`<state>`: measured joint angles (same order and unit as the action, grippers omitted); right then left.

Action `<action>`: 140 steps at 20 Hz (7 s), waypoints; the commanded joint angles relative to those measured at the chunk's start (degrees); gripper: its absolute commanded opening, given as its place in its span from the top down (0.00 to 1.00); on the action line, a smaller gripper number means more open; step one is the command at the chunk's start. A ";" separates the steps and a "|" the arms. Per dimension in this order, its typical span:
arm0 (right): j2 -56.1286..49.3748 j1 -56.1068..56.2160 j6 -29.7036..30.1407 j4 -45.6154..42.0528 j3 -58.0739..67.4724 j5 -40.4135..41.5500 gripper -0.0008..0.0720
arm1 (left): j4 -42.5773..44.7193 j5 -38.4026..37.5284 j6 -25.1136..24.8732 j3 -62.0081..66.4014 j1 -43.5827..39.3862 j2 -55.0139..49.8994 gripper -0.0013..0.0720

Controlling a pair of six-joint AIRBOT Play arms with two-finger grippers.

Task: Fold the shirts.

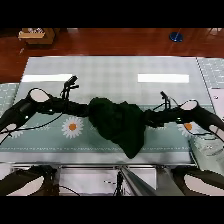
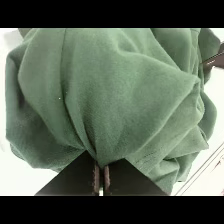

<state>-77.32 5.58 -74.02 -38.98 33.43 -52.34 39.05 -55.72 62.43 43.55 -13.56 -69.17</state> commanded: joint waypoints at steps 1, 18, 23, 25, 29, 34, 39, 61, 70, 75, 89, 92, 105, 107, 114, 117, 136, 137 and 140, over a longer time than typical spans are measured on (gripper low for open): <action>-3.85 5.99 2.32 6.86 -0.20 4.61 0.79 | 0.02 -0.02 -0.28 0.76 0.02 0.22 0.95; 42.14 -24.90 -2.58 -9.64 38.23 -6.82 0.96 | 28.98 -12.76 11.54 42.12 9.60 27.39 0.95; 43.15 -27.50 -7.45 -18.67 47.50 -13.62 0.96 | 31.10 -22.82 16.41 44.74 9.60 32.41 0.95; 43.15 -27.52 -9.38 -20.59 50.73 -19.71 0.96 | 30.42 -28.35 19.56 44.72 9.60 33.97 0.95; 43.15 -27.50 -11.15 -19.93 55.89 -40.41 0.96 | 24.68 -37.33 22.10 44.70 9.60 37.16 0.95; 43.12 -27.28 -11.91 -25.51 56.30 -53.94 0.96 | 24.37 -48.63 24.44 40.35 9.60 37.83 0.95; 37.59 -27.26 -11.89 -29.11 49.92 -52.78 0.96 | 24.98 -36.94 22.47 21.27 9.60 37.35 0.95; -14.73 -16.02 -4.57 -13.49 40.79 -2.10 0.87 | 13.62 20.52 6.56 8.48 5.92 -5.66 0.87; -0.61 -28.35 -0.74 -37.20 47.63 -29.14 0.47 | 15.96 -26.14 9.81 20.46 28.24 -2.58 0.32; 2.54 -31.69 -0.59 -32.79 36.15 -30.34 0.47 | 13.84 -26.36 9.14 2.69 28.70 5.42 0.32; 3.02 -31.43 11.17 -11.82 11.63 -26.47 0.33 | 6.27 -4.83 10.95 -13.88 10.45 -2.51 0.14; 3.02 -31.43 11.15 -10.95 11.47 -26.58 0.33 | -0.11 1.62 10.91 -13.86 8.04 -6.64 0.38; 3.02 -31.41 11.17 -6.99 5.68 -25.03 0.34 | -4.35 1.18 6.99 -7.65 9.16 -0.22 0.95; 3.02 -31.41 11.32 -6.58 2.36 -22.75 0.34 | -4.28 -0.17 6.97 -6.45 9.70 1.22 0.95; 2.97 -17.68 10.84 -3.04 -0.83 -13.60 0.42 | -4.33 -1.14 6.86 -5.99 9.73 1.60 0.95; 2.95 -9.66 7.02 -2.99 -0.83 -7.13 0.42 | -4.33 -2.43 5.60 -5.99 9.73 1.62 0.95; 21.00 -9.01 -0.44 2.62 1.64 -7.28 0.96 | -4.35 -11.04 2.56 10.88 18.32 8.48 0.95; 25.57 -11.06 -0.46 2.95 3.96 -8.92 0.96 | -4.37 -11.54 2.75 14.84 20.04 10.88 0.95; 37.27 -16.41 -2.47 2.95 14.58 -8.31 0.96 | -4.37 -11.52 4.37 27.50 25.64 17.77 0.95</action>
<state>-49.95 -6.24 -74.78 -36.99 40.86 -59.61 34.76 -66.48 65.43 60.90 7.51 -56.88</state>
